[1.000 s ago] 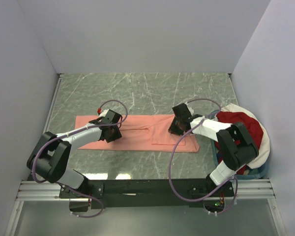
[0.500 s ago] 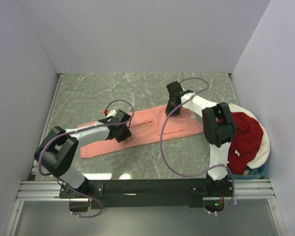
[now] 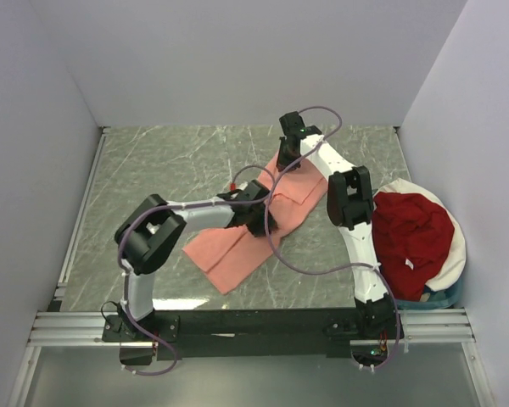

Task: Fold and stack the t-shirts
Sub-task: Fold the tshirt

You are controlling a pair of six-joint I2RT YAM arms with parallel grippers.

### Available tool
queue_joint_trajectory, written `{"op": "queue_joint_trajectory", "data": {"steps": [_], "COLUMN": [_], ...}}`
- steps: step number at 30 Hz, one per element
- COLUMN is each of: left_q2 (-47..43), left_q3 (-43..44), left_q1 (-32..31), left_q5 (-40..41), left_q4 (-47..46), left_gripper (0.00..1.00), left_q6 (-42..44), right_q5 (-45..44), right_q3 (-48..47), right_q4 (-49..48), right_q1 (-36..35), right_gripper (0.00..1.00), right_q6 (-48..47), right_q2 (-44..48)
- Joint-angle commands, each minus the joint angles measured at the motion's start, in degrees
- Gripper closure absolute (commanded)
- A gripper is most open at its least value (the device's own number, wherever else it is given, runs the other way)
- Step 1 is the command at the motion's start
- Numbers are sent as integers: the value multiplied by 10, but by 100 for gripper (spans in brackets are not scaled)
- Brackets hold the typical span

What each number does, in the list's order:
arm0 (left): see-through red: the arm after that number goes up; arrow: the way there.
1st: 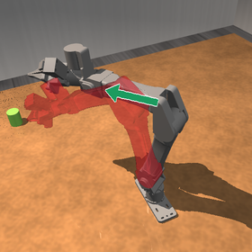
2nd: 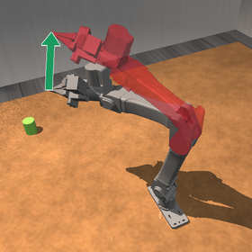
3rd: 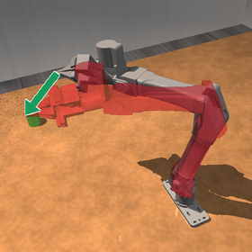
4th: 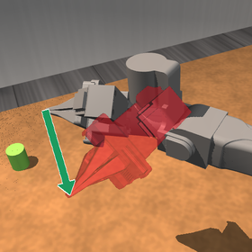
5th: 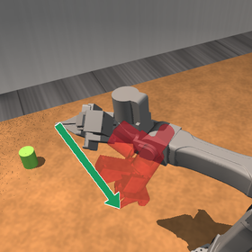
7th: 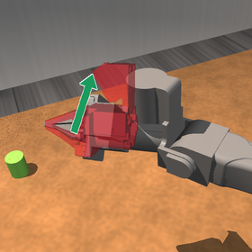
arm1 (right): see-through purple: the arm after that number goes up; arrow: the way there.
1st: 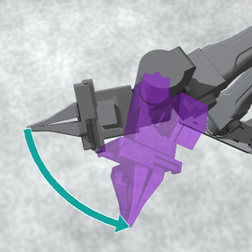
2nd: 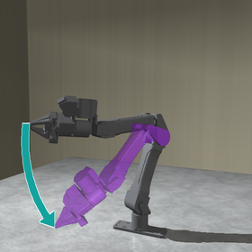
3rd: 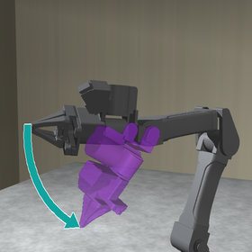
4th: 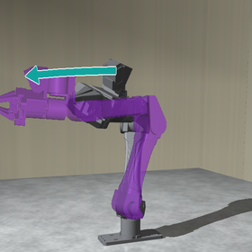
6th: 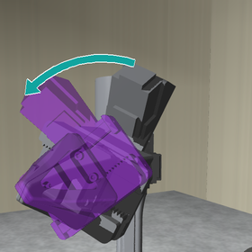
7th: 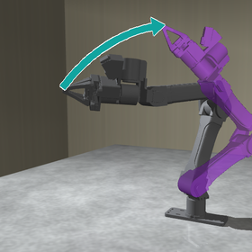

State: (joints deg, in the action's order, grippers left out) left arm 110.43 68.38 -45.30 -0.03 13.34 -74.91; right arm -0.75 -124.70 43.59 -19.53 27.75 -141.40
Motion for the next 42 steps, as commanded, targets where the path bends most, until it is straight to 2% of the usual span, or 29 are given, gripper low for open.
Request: {"op": "queue_joint_trajectory", "data": {"steps": [1,4,7,11,14,18,21,22,26,34,42], "left_q2": [62,87,66,7,-56,-117,-147,-153,-162,-167,-191], "left_q3": [36,75,75,53,24,-2,-31,-43,-81,-157,-239], "left_q1": [-40,-56,-58,-57,-57,-58,-58,-59,-59,-74,-154], "left_q5": [-61,-80,-72,-7,34,122,142,146,180,182,152], "left_q4": [1,1,5,42,79,143,164,169,194,181,174], "left_gripper": [58,58,56,51,49,49,51,55,59,65,67], "left_q6": [-23,-16,-1,40,71,115,147,151,159,151,60], "right_q5": [28,28,9,-21,-36,-57,-61,-59,-52,-46,-50], "right_q3": [-64,-91,-72,-9,17,84,136,147,161,156,180], "right_q4": [28,25,21,-9,-7,-21,-40,-45,-45,-46,-50], "right_q1": [13,17,20,23,27,30,30,32,33,34,11], "right_gripper": [69,68,66,58,57,57,57,57,57,57,57], "right_q6": [-43,-58,-66,-70,-66,-46,-33,-31,-25,-19,-19], "right_q2": [-35,-36,-2,92,140,201,233,238,227,177,148]}}
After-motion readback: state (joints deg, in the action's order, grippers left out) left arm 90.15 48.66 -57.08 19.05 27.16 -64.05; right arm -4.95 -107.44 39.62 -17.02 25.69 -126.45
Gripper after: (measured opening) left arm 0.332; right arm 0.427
